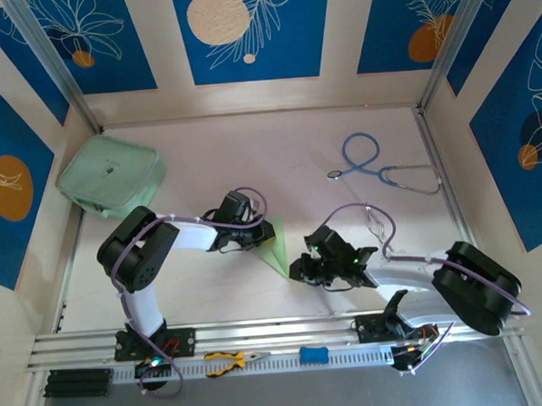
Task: Fold a paper plane with a square sheet of paper (pick it up from the middle)
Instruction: Fourth fold the wing at the center of the table.
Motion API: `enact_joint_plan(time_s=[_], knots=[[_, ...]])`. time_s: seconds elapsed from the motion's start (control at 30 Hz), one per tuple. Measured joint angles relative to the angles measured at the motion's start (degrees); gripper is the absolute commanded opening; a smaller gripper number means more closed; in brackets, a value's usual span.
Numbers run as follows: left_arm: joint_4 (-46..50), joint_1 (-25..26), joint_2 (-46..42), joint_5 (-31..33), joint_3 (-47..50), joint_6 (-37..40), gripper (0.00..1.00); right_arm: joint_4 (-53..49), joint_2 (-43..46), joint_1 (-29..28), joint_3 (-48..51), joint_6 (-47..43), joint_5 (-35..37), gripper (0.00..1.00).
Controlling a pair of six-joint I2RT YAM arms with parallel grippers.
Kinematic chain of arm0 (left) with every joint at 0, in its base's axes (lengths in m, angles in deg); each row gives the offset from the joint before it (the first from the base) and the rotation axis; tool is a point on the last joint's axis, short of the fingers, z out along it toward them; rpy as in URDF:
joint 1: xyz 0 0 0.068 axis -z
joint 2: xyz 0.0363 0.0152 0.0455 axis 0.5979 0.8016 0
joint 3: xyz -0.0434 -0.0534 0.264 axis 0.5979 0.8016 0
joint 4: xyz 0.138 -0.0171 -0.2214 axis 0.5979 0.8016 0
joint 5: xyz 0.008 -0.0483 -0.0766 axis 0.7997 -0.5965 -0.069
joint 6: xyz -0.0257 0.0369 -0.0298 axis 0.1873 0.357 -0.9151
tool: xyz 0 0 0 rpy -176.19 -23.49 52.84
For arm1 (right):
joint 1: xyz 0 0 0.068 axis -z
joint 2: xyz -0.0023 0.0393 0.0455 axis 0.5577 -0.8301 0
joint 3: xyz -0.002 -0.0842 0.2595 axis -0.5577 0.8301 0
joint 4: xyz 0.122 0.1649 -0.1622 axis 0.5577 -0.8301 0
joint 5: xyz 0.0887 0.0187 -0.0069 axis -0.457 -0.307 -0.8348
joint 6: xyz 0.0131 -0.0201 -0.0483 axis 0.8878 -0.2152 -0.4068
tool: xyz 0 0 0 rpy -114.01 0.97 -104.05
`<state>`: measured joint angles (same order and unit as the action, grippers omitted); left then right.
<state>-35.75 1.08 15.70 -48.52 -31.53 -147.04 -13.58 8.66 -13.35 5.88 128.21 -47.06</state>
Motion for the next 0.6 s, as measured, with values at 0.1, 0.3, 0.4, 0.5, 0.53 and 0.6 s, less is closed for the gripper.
enact_joint_plan(time_s=[0.1,0.3,0.4,0.5,0.53,0.6], knots=[[0.0,0.0,0.0,0.02,0.0,0.0,0.12,-0.13,2.84,1.55,-0.11,-1.36,-0.44,0.13],[0.0,0.0,0.0,0.02,0.0,0.0,0.12,0.55,0.0,3.1,-3.15,-3.93,-3.32,0.07],[0.0,0.0,0.0,0.02,0.0,0.0,0.12,1.95,-4.52,2.99,-5.77,-4.7,-4.83,0.06],[0.0,0.0,0.0,0.02,0.0,0.0,0.12,2.84,-8.68,2.58,-8.81,-5.25,-5.4,0.06],[0.0,0.0,0.0,0.02,0.0,0.0,0.12,3.06,-10.1,2.38,-9.94,-5.46,-5.57,0.06],[0.0,0.0,0.0,0.0,0.0,0.0,0.12,3.34,-12.52,2.19,-11.87,-5.86,-5.73,0.06]])
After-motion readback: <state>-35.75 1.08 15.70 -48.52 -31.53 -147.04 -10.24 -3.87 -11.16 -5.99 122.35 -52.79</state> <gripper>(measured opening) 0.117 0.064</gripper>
